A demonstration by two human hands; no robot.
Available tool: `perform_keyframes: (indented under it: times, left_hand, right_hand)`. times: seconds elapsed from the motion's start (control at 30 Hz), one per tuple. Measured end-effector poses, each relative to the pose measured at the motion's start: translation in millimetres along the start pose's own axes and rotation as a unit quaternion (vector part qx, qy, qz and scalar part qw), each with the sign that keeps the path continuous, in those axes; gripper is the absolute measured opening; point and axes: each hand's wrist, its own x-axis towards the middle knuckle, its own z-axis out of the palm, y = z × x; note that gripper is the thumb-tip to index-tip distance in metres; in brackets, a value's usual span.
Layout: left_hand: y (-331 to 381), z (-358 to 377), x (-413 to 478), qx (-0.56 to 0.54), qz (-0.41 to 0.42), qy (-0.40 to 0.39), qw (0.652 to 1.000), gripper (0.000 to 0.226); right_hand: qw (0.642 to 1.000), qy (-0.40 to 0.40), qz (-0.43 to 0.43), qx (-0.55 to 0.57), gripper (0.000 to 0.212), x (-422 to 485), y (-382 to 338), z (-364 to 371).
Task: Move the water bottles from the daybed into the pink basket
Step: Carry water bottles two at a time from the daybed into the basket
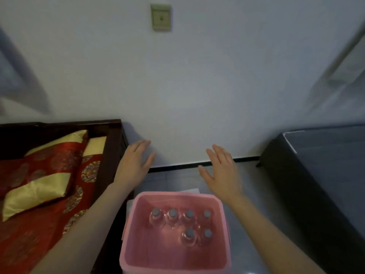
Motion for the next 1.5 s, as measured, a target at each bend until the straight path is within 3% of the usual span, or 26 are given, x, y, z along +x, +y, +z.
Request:
perform_keyframes:
  times: [0.2,0.47,0.8,1.07,1.2,1.3,1.5]
  left_hand:
    - [28.4,-115.2,-14.0,0.001,-0.018,0.151,0.988,0.054]
    - [-34.0,-263.3,-166.5,0.09,-0.126,0.277,0.948,0.058]
    - [-121.3,-415.3,-409.4,0.202,-0.303,0.299,0.882,0.068]
    - [-188.3,-513.2,-603.2,0.157,-0.468,0.355,0.794,0.061]
    - [-227.0,-543.7,-669.1,0.0,-0.506,0.427,0.749,0.053]
    - [-258.1,-562.5,-696.7,-0.053,-0.505,0.477,0.717,0.047]
    - [-342.6,-615.9,-735.5,-0.061,-0.5,0.479,0.719,0.048]
  right_hand:
    - [0.996,0.057,-0.072,0.004,0.061,43.1,-61.0,-61.3]
    - [0.975,0.036,-0.204,0.086,0.066,18.2,-203.1,-61.8]
    - [0.936,-0.014,-0.33,0.124,0.072,-74.1,-426.6,-6.9]
    - [0.906,-0.12,-0.362,0.182,0.073,-174.3,-598.0,70.4]
    - [0.888,-0.202,-0.352,0.218,0.071,-211.8,-669.7,99.9]
    - [0.882,-0.226,-0.347,0.226,0.07,-221.0,-712.3,118.9]
    - [0.878,-0.254,-0.309,0.263,0.066,-225.8,-806.1,173.6]
